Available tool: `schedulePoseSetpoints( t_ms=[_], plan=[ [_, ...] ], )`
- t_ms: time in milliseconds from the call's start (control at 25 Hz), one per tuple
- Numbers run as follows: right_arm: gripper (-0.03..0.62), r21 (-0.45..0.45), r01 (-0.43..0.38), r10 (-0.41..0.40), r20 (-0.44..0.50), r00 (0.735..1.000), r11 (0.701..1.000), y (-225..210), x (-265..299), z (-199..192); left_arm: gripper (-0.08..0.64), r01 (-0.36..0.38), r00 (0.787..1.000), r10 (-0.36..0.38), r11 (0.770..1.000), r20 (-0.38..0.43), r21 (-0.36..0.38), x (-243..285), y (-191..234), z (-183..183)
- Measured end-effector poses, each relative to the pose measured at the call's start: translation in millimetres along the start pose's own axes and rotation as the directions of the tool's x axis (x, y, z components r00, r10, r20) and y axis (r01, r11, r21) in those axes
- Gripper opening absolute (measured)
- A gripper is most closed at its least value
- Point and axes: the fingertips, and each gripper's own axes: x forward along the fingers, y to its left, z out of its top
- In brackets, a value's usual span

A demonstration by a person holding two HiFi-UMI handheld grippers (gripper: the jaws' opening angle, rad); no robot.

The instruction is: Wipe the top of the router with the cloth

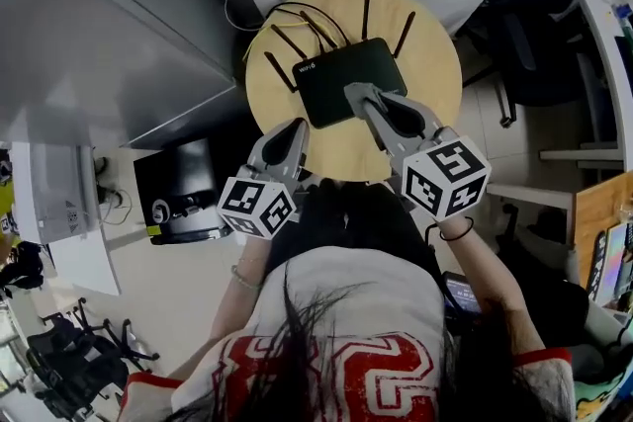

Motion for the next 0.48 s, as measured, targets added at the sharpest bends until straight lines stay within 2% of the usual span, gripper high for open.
schedulePoseSetpoints(
  t_ms=[200,480],
  plan=[
    [0.038,0.005,-0.011,0.012,-0.026,1.000,1.000,-3.1,-0.6,-0.6,0.002,0.021,1.000,-0.021,1.000,-0.009,0.006,5.2,-5.0,6.3],
    [0.038,-0.040,-0.022,0.019,-0.061,0.998,0.999,3.4,5.0,-7.8,0.002,0.019,1.000,-0.019,1.000,0.002,0.006,8.8,-2.2,6.7]
  ],
)
